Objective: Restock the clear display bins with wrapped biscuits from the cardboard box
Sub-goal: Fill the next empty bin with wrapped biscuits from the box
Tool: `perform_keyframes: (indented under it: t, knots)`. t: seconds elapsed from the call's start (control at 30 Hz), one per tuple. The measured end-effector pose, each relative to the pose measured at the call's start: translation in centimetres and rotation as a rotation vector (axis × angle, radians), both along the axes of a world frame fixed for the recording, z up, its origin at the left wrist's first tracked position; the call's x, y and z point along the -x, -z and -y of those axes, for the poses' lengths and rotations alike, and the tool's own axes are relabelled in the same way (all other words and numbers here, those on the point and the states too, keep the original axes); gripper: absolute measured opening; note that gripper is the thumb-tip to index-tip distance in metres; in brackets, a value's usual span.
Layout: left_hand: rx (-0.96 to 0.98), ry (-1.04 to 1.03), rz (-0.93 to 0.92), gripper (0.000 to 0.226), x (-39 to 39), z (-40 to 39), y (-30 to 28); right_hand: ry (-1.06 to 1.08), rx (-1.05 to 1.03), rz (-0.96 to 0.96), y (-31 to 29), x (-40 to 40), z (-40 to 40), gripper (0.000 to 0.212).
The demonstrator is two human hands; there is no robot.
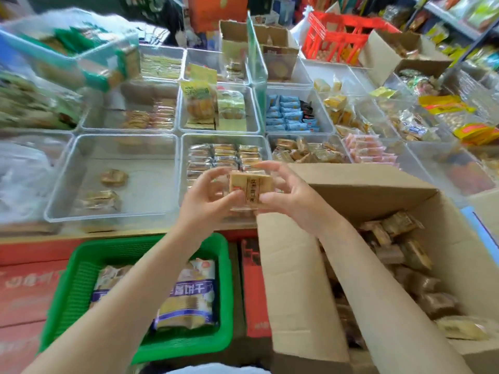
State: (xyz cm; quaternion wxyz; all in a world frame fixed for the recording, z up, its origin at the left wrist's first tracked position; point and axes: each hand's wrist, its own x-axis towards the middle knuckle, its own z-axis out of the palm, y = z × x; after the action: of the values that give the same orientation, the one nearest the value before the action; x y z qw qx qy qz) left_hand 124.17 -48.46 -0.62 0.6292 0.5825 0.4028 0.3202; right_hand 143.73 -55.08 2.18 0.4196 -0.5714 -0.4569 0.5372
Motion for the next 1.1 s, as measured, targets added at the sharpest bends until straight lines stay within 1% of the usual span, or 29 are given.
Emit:
perform_keyframes:
  t: [0.07,0.1,0.13,0.2,0.23,0.3,0.33,0.37,0.43,0.47,0.5,0.57,0.67,0.73,0.8,0.87,0.9,0.97,1.0,1.03,1.1]
  knots:
    - [-0.086,0.04,-0.067,0.05,5.2,-3.6,1.2,-0.06,0.009,0.282,0.5,4.7,-3.4,0.041]
    - [-0.149,0.058,-0.134,0.044,7.9,-5.3,2.1,-0.09,0.014,0.398,0.9,7.2,-5.2,0.036]
    - [-0.206,0.067,-0.198,0.042,10.6,-6.9,3.0,-0.131,0.015,0.491,1.5,9.8,-7.3,0.031]
    - [-0.27,0.048,-0.277,0.044,15.9,-10.0,5.1,-0.225,0.018,0.61,3.3,15.0,-11.5,0.027]
    - [-0.283,0.012,-0.304,0.042,18.4,-11.4,6.3,-0.258,0.02,0.662,4.3,17.6,-13.7,0.029]
    - [-0.311,-0.067,-0.378,0.039,23.0,-14.4,8.9,-0.256,0.013,0.779,6.6,22.1,-17.6,0.033]
    - [-0.333,-0.086,-0.456,0.046,25.1,-15.9,10.4,-0.23,0.019,0.816,7.7,24.1,-19.3,0.034]
    - [-0.352,-0.078,-0.582,0.057,27.1,-17.3,11.8,-0.193,0.039,0.822,9.0,25.7,-20.8,0.035]
    - [-0.323,-0.047,-0.855,0.073,30.7,-19.7,14.3,-0.096,0.108,0.783,11.6,27.8,-23.6,0.036]
    - [-0.314,-0.036,-0.935,0.078,32.2,-20.7,15.6,-0.047,0.142,0.775,12.7,28.5,-25.0,0.037]
    - [-0.321,-0.016,-0.974,0.08,33.3,-21.6,16.7,-0.008,0.167,0.778,13.8,29.1,-26.4,0.038]
    - [-0.374,0.036,-1.006,0.081,34.3,-22.9,18.3,0.039,0.208,0.78,15.9,30.2,-29.3,0.038]
    - [-0.438,0.066,-1.061,0.083,34.1,-24.2,19.0,0.057,0.248,0.781,19.1,31.8,-33.2,0.04]
    - [-0.429,0.069,-1.088,0.085,33.8,-24.9,19.2,0.011,0.293,0.79,21.1,32.7,-35.3,0.042]
    - [-0.424,0.065,-1.077,0.086,33.6,-25.3,19.4,-0.104,0.342,0.805,23.0,33.4,-36.8,0.045]
    - [-0.42,0.066,-1.071,0.086,33.4,-25.6,19.7,-0.226,0.385,0.812,24.6,33.8,-37.8,0.043]
    - [-0.425,0.064,-1.075,0.087,33.3,-25.6,19.8,-0.25,0.398,0.811,25.0,33.8,-38.2,0.04]
    - [-0.445,0.046,-1.089,0.087,33.1,-25.5,19.9,-0.215,0.415,0.799,25.7,33.7,-39.1,0.037]
    - [-0.46,0.033,-1.096,0.088,33.1,-25.4,19.9,-0.167,0.413,0.775,26.0,33.5,-39.5,0.038]
    - [-0.473,0.026,-1.104,0.088,33.1,-25.4,20.0,-0.111,0.414,0.75,26.2,33.4,-39.8,0.047]
    - [-0.484,0.029,-1.119,0.088,33.1,-25.3,20.2,-0.02,0.434,0.734,26.5,33.1,-40.4,0.077]
